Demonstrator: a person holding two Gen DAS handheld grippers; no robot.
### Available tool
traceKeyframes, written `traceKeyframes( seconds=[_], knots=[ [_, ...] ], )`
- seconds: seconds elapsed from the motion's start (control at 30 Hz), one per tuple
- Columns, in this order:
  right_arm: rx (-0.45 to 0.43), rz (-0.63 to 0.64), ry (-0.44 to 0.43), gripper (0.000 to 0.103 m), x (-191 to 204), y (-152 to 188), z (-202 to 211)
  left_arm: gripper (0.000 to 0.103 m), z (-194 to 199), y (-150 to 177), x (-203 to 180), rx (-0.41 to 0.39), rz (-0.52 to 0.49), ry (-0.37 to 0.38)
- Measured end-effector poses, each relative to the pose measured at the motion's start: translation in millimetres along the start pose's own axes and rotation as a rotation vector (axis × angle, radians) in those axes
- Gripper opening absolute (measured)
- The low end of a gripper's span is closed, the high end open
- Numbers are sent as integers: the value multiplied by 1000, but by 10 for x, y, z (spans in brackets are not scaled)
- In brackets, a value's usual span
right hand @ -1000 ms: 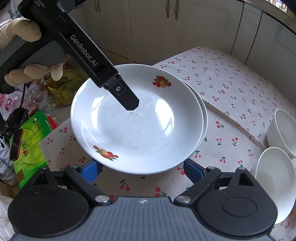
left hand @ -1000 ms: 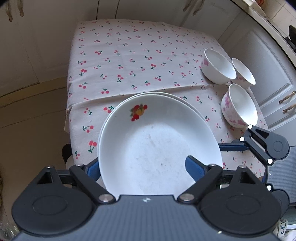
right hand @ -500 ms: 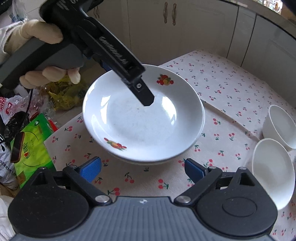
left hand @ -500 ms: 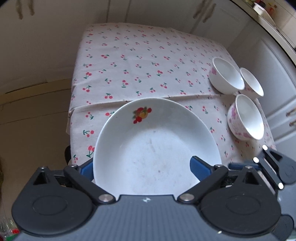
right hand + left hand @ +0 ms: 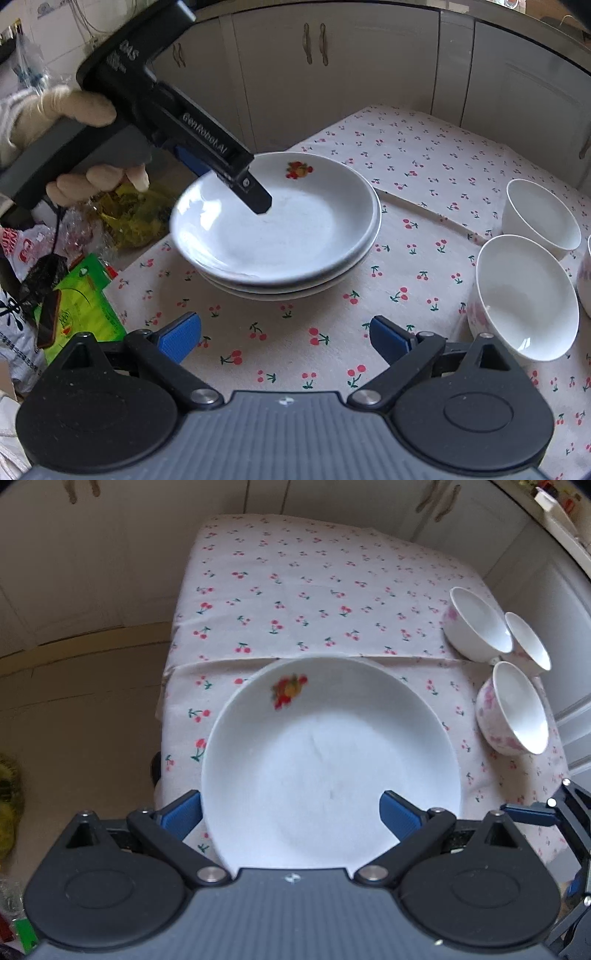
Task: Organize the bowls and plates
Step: 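Open the left gripper and withdraw it from the plate stack, then grasp the rim of a plain white bowl with the right gripper and lift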
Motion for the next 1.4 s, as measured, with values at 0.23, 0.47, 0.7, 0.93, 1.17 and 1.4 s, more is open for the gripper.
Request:
traceKeyframes(
  seconds=[0.23, 0.47, 0.7, 0.93, 1.17, 1.4],
  knots=[
    [-65, -3, 57, 100, -40, 83, 178, 100, 281, 179, -100, -203, -84, -21],
    [-105, -28, 216, 103, -285, 295, 498, 100, 539, 585, -572, -450, -264, 92],
    [-127, -125, 318, 103, -808, 537, 835, 101, 387, 903, -1253, -526, -378, 196],
    [-143, -222, 323, 103, -1366, 637, 877, 101, -64, 1006, -1737, -501, -474, 179],
    [-142, -222, 251, 93, -1690, 469, 647, 99, -419, 907, -1993, -503, -499, 157],
    [-86, -234, 167, 74, -1867, 388, 283, 90, -560, 815, -2061, -485, -513, 201]
  ],
)
Point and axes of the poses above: each gripper's, at about its wrist camera, not at the fingertips, and z roughly against the way its jaws point, x to its left, y to its underside, the point moved 1 cm from there along -z, roughly the way its jaws point, and after that the axes turned 11 degrees about z, right-handed, at the moved point
